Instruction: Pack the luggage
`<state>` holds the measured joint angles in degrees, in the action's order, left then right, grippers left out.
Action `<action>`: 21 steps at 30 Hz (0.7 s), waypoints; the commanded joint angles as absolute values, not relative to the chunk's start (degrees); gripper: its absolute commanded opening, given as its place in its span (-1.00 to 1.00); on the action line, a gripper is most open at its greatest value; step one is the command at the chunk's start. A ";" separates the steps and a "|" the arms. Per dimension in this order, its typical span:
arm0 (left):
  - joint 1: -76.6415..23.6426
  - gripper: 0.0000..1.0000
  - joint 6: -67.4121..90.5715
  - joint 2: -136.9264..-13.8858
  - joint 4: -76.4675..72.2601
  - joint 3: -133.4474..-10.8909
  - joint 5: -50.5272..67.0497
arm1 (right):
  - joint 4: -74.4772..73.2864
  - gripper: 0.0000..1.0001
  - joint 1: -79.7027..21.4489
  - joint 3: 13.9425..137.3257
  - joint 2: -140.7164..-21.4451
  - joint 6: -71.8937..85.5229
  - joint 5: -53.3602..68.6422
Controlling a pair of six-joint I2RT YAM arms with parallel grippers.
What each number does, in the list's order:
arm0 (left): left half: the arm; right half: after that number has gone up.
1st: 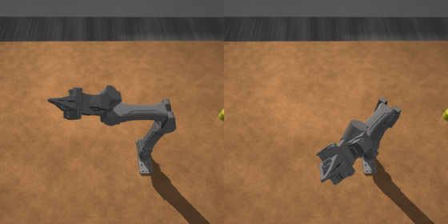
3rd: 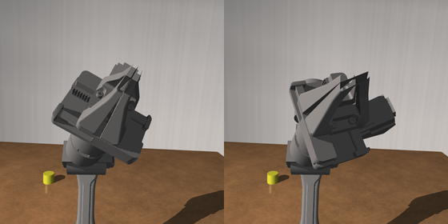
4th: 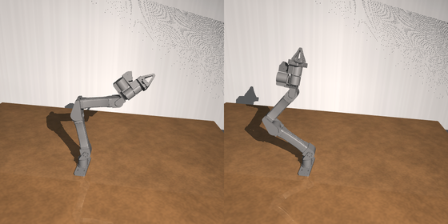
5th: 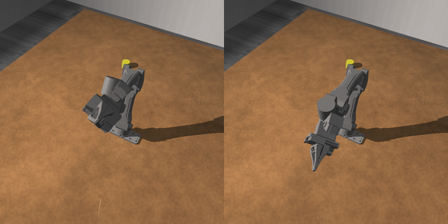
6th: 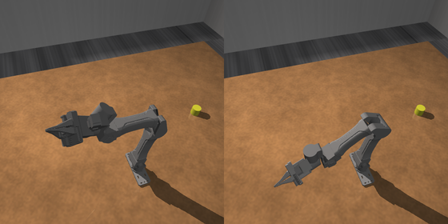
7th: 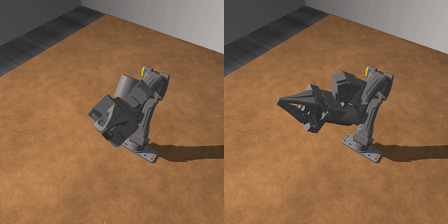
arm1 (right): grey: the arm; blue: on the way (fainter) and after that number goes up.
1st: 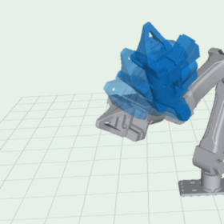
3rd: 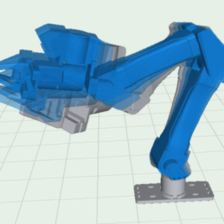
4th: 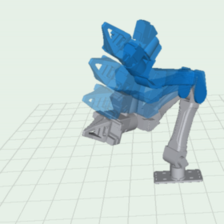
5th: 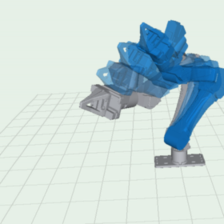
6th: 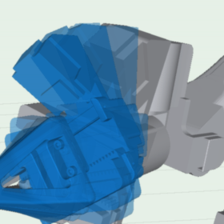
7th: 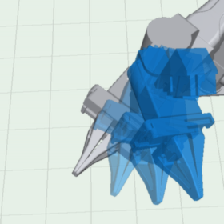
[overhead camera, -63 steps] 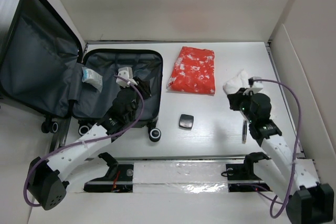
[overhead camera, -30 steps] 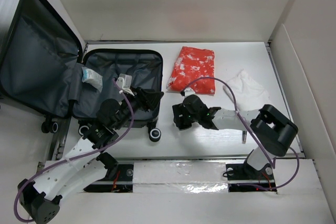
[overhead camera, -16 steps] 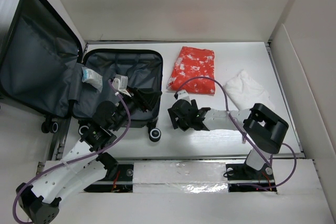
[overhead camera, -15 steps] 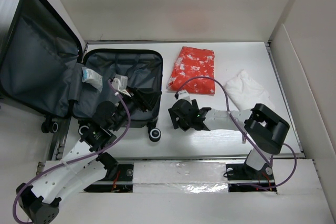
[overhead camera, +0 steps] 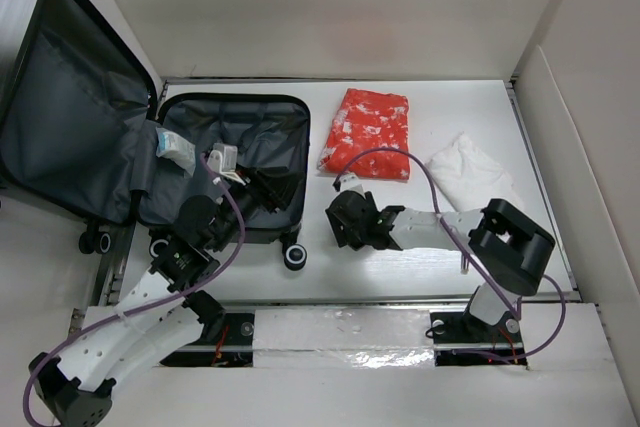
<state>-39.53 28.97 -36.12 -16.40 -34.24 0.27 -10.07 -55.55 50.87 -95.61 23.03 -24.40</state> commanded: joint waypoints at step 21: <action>-39.02 0.00 34.63 -18.56 -21.09 -29.01 -11.51 | 4.04 0.92 -55.29 86.12 -99.40 13.27 -0.45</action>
<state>-39.27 34.09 -21.65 -15.92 -30.13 -10.85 -0.21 -55.55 80.55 -97.12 13.78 -7.42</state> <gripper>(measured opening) 0.501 0.930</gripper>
